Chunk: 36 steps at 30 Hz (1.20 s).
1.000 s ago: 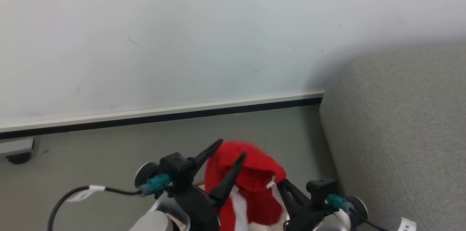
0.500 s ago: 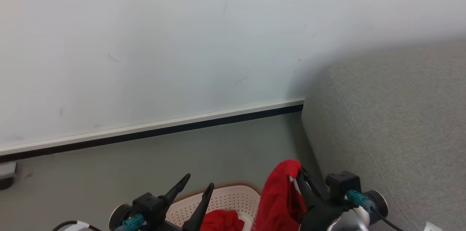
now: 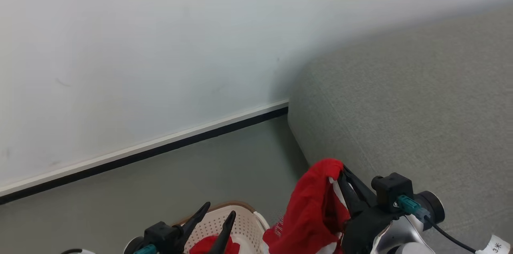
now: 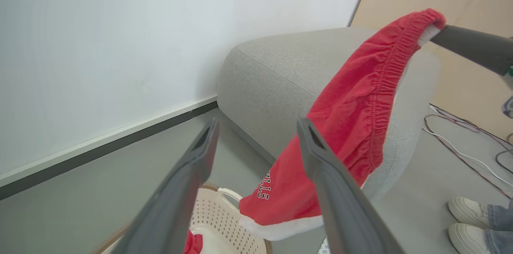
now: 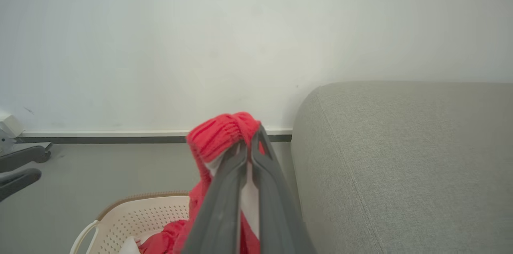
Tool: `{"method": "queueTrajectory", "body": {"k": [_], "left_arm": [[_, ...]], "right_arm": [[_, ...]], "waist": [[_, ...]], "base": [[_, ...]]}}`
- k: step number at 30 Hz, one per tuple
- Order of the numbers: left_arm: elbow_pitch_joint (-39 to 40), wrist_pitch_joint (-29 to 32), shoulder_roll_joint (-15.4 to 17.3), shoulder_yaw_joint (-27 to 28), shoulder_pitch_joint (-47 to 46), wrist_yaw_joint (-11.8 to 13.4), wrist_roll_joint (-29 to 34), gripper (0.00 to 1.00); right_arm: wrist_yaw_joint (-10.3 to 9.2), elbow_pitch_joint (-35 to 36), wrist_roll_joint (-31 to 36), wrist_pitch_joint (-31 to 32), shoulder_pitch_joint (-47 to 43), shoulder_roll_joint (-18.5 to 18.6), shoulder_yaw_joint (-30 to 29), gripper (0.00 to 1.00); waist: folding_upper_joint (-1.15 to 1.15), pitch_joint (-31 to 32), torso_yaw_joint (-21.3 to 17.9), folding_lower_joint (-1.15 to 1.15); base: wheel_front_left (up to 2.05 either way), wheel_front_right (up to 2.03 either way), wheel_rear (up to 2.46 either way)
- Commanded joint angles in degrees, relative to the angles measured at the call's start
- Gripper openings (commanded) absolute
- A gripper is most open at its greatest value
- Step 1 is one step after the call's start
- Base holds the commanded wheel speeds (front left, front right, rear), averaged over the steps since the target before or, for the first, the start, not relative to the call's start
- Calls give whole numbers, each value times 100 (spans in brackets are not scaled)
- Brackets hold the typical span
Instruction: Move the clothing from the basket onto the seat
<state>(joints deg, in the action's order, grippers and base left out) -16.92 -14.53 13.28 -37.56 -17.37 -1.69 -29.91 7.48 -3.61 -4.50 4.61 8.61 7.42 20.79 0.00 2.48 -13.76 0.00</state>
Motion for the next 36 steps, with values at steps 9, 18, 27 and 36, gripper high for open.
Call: {"method": "queueTrajectory", "body": {"k": [9,18,27,36], "left_arm": [[169,-66,50,96,-5,-44,84,100],[163,-63,77,45,9,-93,125,100],[276,18,-1,-168,-1,-109,182,100],[1132,289,285,-341,-277,-102,482,100]], "right_arm": [[2,189,16,33,-48,-11,-1,0],[2,149,-3,-21,-33,-2,40,0],[2,-17,-452,-304,618,234,200,0],[2,-172,-775,-510,2320,723,-486,0]], "waist": [[0,-333,-1111,0],[0,-402,-1367,0],[0,-678,-1150,0],[0,-1753,-568,0]], "base": [[0,0,0],[0,0,0],[0,0,0],[0,0,0]]}}
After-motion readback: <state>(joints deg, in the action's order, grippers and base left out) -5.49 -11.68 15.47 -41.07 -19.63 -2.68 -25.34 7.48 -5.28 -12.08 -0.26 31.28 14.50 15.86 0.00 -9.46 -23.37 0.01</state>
